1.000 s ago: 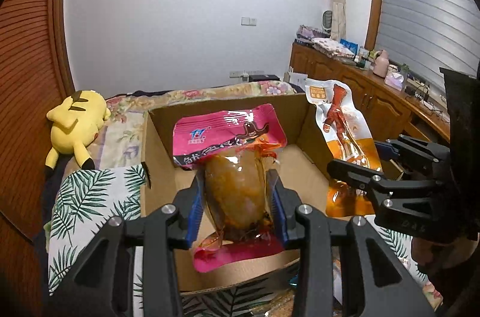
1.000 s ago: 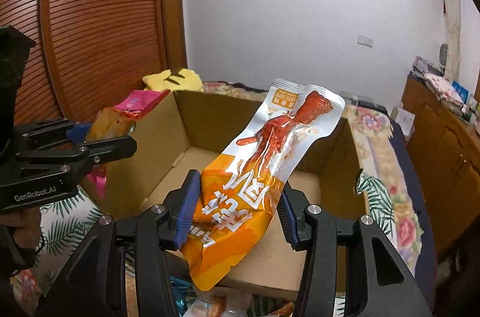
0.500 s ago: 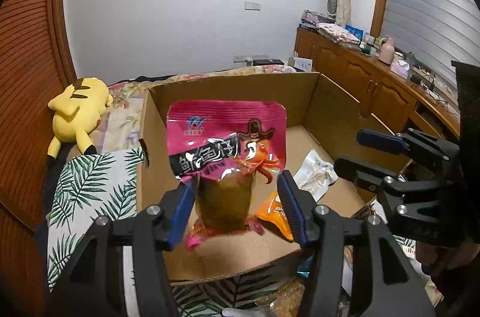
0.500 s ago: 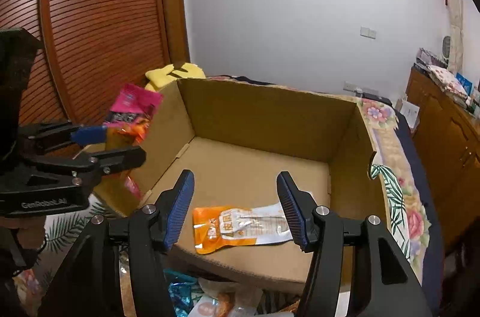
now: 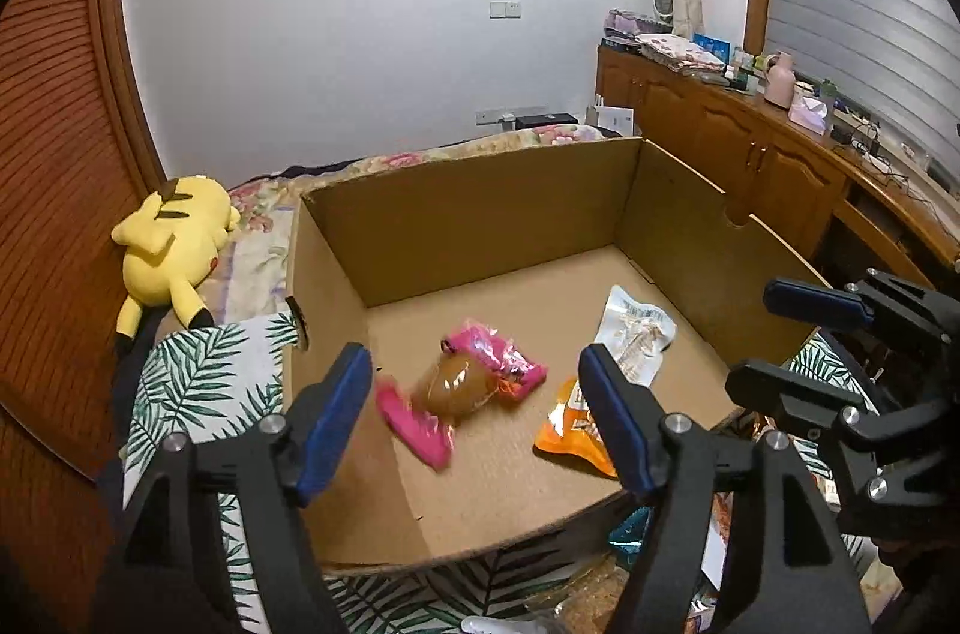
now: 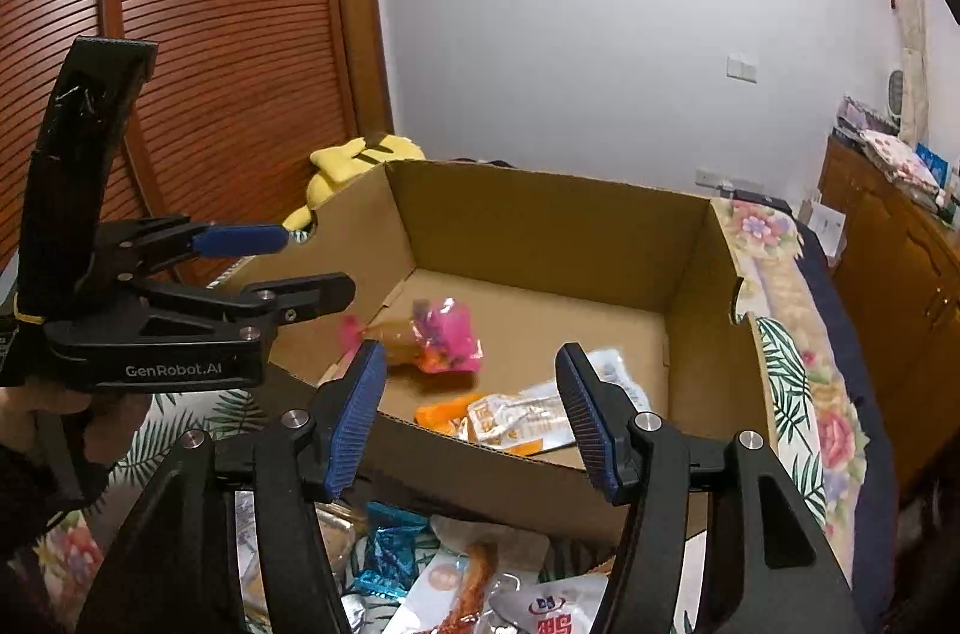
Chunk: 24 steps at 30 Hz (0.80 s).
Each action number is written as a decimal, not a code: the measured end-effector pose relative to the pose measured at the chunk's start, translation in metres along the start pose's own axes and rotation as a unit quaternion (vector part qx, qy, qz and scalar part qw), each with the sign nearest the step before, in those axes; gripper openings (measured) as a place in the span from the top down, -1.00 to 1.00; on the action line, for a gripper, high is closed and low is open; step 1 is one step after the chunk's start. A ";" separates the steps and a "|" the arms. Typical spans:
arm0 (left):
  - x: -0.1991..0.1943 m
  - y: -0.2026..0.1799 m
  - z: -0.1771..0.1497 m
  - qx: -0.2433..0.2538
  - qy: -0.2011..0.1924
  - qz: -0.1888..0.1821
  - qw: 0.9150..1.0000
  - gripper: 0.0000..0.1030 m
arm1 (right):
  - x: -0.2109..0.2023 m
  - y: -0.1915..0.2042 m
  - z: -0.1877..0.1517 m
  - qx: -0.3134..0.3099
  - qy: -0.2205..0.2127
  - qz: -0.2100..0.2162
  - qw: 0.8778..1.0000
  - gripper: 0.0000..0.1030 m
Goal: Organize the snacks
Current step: 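Move both tools back to the snack pile beside the box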
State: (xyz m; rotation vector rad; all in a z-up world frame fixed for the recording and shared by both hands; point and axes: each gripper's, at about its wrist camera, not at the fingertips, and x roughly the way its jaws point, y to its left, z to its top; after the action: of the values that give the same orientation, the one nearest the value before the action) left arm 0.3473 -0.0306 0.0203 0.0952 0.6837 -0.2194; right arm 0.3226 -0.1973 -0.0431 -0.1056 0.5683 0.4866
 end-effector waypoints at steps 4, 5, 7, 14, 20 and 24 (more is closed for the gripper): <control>-0.013 -0.003 -0.003 0.003 -0.011 -0.005 1.000 -0.41 | -0.004 0.001 -0.001 0.001 -0.004 0.002 1.000 -0.18; -0.016 -0.004 -0.005 0.002 -0.012 -0.007 1.000 -0.41 | -0.008 0.002 -0.003 0.002 -0.005 0.004 1.000 -0.18; -0.024 -0.005 -0.008 0.004 -0.018 -0.010 1.000 -0.41 | -0.013 0.002 -0.005 0.001 -0.009 0.005 1.000 -0.18; -0.057 -0.007 -0.030 0.001 -0.039 -0.026 0.999 -0.42 | -0.044 0.017 -0.029 0.001 -0.020 0.009 1.000 -0.20; -0.079 -0.009 -0.057 -0.004 -0.045 -0.038 0.998 -0.42 | -0.052 0.021 -0.061 0.010 -0.004 0.010 1.000 -0.20; -0.085 -0.013 -0.079 -0.009 -0.037 -0.045 0.998 -0.42 | -0.049 0.019 -0.082 0.025 0.014 0.009 1.000 -0.19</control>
State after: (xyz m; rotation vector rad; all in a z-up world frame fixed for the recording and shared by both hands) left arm 0.2321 -0.0162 0.0131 0.0385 0.6166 -0.3015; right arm 0.2374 -0.2198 -0.0843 -0.0608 0.6096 0.4883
